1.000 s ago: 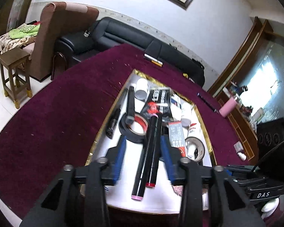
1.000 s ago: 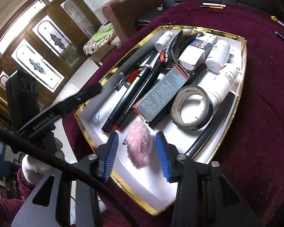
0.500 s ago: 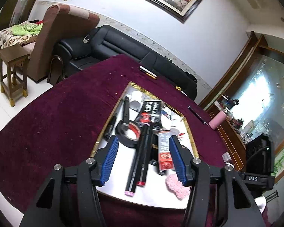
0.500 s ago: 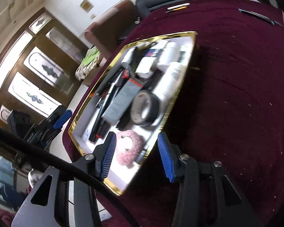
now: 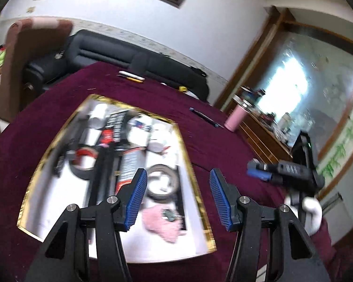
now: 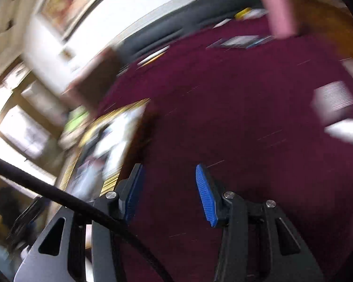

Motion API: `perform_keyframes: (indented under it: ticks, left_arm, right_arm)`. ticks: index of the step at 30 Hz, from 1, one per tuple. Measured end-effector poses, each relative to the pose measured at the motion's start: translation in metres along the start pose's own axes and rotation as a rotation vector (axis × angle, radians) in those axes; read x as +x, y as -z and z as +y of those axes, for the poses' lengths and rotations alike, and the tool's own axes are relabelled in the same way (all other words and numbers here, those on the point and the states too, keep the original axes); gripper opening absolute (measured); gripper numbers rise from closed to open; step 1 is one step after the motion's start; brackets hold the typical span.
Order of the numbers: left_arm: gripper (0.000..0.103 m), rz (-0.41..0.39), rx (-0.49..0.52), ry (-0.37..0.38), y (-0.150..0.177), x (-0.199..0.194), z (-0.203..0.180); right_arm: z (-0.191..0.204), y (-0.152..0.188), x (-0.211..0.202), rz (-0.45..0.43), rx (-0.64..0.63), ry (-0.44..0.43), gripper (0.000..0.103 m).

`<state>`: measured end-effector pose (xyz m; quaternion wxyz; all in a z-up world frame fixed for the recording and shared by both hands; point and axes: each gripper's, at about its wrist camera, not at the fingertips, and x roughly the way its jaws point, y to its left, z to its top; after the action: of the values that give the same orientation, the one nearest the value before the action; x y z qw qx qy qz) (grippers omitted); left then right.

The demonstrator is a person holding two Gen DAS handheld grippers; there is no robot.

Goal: Organize objects
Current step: 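Grasp the white pink-bordered box with the right gripper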

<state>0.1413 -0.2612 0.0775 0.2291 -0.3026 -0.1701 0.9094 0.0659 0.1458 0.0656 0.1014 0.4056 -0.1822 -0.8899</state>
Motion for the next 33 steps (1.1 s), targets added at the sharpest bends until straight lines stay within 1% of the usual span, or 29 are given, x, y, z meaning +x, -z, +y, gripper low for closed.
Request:
perform_keyframes:
  ticks: [1, 2, 3, 4, 6, 8, 10, 12, 14, 16, 17, 18, 19, 22, 26, 27, 30, 33]
  left_arm:
    - [0.049, 0.006, 0.017, 0.007, 0.000, 0.001, -0.005]
    - [0.049, 0.012, 0.035, 0.016, 0.000, 0.003, -0.011]
    - [0.049, 0.017, 0.044, 0.023, 0.000, 0.006, -0.015]
    - [0.049, 0.021, 0.045, 0.028, 0.000, 0.008, -0.018]
    - [0.049, 0.037, 0.034, 0.041, 0.000, 0.016, -0.023]
    - [0.049, 0.053, 0.019, 0.044, 0.002, 0.022, -0.028]
    - [0.049, 0.065, 0.011, 0.050, 0.003, 0.025, -0.033]
    - [0.049, 0.074, 0.023, 0.044, 0.004, 0.026, -0.040]
    - [0.049, 0.077, 0.038, 0.040, 0.002, 0.025, -0.046]
    - [0.049, 0.083, 0.058, 0.038, -0.001, 0.024, -0.053]
    - [0.049, 0.086, 0.066, 0.040, -0.002, 0.025, -0.056]
    - [0.050, 0.094, 0.082, 0.045, -0.003, 0.027, -0.062]
    - [0.051, 0.102, 0.098, 0.051, -0.004, 0.030, -0.068]
    - [0.051, 0.138, 0.143, 0.088, -0.009, 0.048, -0.088]
    - [0.051, 0.205, 0.245, 0.160, -0.014, 0.089, -0.134]
    - [0.051, 0.222, 0.279, 0.179, -0.015, 0.101, -0.146]
    - [0.050, 0.278, 0.436, 0.233, -0.011, 0.151, -0.198]
    - [0.050, 0.357, 0.577, 0.302, 0.000, 0.205, -0.247]
  right_arm:
    - [-0.023, -0.011, -0.009, -0.038, 0.008, 0.087, 0.049]
    - [-0.041, -0.020, -0.014, -0.066, 0.011, 0.168, 0.052]
    - [-0.057, -0.028, -0.017, -0.074, 0.010, 0.238, 0.057]
    - [-0.072, -0.036, -0.016, -0.070, 0.007, 0.283, 0.058]
    - [-0.095, -0.049, -0.008, -0.035, 0.007, 0.312, 0.058]
    - [-0.111, -0.059, 0.005, -0.001, 0.022, 0.314, 0.058]
    - [-0.116, -0.066, 0.018, 0.022, 0.015, 0.325, 0.058]
    - [-0.116, -0.070, 0.033, 0.052, -0.009, 0.336, 0.058]
    - [-0.115, -0.069, 0.052, 0.096, -0.051, 0.391, 0.058]
    - [-0.117, -0.067, 0.066, 0.118, -0.088, 0.459, 0.057]
    - [-0.119, -0.065, 0.069, 0.129, -0.089, 0.462, 0.053]
    - [-0.123, -0.064, 0.070, 0.142, -0.076, 0.433, 0.033]
    - [-0.126, -0.063, 0.069, 0.147, -0.056, 0.404, 0.033]
    - [-0.134, -0.062, 0.047, 0.100, 0.020, 0.305, 0.033]
    - [-0.149, -0.050, -0.013, 0.011, 0.121, 0.173, 0.033]
    - [-0.154, -0.047, -0.026, -0.005, 0.140, 0.150, 0.033]
    - [-0.175, -0.025, -0.062, -0.049, 0.199, 0.109, 0.034]
    - [-0.195, -0.002, -0.082, -0.065, 0.261, 0.078, 0.034]
